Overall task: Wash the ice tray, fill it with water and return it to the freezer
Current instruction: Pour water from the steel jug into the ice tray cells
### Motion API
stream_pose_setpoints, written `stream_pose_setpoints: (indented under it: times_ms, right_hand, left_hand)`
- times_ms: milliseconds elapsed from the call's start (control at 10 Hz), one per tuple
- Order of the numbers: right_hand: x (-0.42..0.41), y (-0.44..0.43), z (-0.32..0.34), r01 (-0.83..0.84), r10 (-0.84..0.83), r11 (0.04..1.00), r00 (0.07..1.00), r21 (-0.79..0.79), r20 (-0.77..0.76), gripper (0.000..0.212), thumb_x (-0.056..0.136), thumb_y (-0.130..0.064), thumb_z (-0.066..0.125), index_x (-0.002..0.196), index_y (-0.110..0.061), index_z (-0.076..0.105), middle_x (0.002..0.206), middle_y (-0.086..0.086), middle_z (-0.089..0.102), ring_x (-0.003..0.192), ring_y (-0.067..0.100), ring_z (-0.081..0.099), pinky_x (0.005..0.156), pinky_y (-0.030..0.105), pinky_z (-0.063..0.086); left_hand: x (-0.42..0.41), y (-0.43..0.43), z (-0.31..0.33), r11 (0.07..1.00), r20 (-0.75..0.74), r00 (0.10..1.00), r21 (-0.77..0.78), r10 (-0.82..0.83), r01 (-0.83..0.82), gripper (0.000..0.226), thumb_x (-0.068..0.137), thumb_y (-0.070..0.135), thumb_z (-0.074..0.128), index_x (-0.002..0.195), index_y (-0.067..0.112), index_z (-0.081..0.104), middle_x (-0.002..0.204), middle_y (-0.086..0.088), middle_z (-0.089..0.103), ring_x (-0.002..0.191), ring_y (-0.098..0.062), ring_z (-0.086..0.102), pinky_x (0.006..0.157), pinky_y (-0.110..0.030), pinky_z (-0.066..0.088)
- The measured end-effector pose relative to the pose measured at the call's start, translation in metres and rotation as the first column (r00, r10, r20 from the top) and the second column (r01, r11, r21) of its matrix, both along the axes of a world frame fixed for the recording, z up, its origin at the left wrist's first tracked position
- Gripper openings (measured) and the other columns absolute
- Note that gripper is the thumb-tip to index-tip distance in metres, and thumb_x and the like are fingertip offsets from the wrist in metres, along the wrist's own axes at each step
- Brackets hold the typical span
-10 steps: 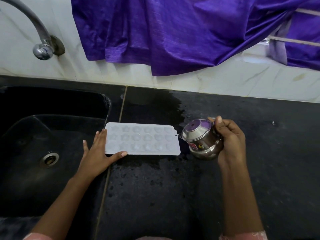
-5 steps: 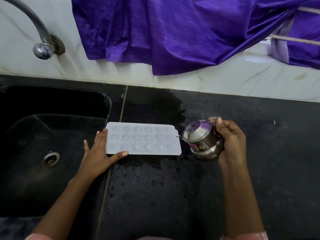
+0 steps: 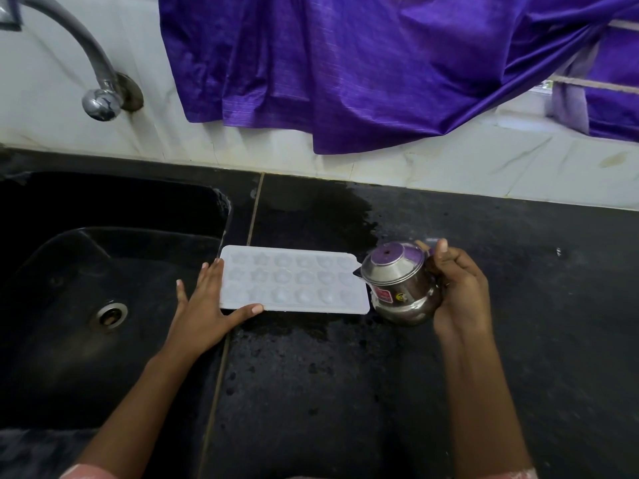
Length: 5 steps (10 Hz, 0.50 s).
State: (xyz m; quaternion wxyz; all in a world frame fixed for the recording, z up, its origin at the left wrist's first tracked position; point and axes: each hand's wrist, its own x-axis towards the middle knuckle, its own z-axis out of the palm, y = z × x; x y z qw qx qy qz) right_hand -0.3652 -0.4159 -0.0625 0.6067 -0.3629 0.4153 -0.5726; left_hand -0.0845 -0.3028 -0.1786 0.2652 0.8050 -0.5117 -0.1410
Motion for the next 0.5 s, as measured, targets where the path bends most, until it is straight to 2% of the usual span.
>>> stream_pose_setpoints:
  times_ms: [200, 500]
  right_hand:
    - [0.0103, 0.0040, 0.0027, -0.026, 0.025, 1.000, 1.000, -0.011, -0.019, 0.023, 0.086, -0.008, 0.056, 0.064, -0.010, 0.055, 0.071, 0.000, 0.073, 0.073, 0.009, 0.069, 0.072, 0.023, 0.057]
    - [0.0147, 0.0027, 0.0039, -0.057, 0.055, 0.998, 0.996, -0.027, -0.076, 0.016, 0.085, -0.008, 0.058, 0.070, -0.008, 0.057, 0.073, -0.002, 0.073, 0.074, 0.008, 0.069, 0.066, 0.020, 0.055]
  left_hand:
    - [-0.0004, 0.0001, 0.0004, 1.000, 0.001, 1.000, 0.007, 0.003, -0.003, 0.125, 0.051, 0.088, 0.032, 0.149, 0.018, 0.002, 0.158, 0.001, 0.006, 0.144, -0.008, -0.005, 0.112, -0.042, -0.017]
    - [-0.0009, 0.0009, 0.0009, 1.000, -0.011, 1.000, -0.006, 0.003, -0.003, 0.124, 0.052, 0.087, 0.033, 0.150, 0.018, 0.001, 0.158, 0.001, 0.006, 0.143, -0.007, -0.005, 0.111, -0.042, -0.017]
